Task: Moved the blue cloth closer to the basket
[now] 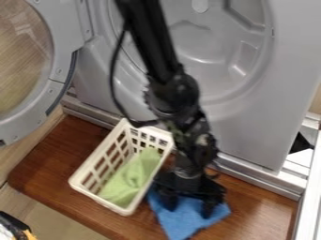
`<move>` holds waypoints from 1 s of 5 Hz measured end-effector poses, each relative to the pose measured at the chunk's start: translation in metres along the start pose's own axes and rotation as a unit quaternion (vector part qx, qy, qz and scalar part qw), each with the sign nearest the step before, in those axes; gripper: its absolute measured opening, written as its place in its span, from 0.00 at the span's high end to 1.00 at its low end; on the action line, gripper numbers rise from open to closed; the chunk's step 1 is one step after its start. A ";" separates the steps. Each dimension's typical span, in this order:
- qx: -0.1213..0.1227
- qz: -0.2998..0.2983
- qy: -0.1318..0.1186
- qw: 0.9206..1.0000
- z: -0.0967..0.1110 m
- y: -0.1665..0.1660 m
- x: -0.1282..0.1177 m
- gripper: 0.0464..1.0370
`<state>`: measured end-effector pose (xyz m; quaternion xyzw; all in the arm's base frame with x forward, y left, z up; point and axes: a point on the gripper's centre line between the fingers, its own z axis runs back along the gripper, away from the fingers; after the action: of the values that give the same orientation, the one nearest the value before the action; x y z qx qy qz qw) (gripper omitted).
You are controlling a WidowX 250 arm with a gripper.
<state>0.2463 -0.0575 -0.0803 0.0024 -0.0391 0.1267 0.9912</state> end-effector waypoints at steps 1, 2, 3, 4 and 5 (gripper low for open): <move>0.010 0.032 0.001 0.999 0.000 0.022 0.000 0.04; 0.021 0.056 0.005 0.998 0.003 0.039 -0.003 0.04; 0.025 0.063 0.007 0.998 0.003 0.045 -0.002 0.04; 0.023 0.068 0.007 0.997 0.006 0.045 -0.003 0.04; 0.007 0.062 -0.004 0.998 0.019 0.033 0.001 0.04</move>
<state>0.2379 -0.0250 -0.0618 0.0077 -0.0419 0.1883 0.9812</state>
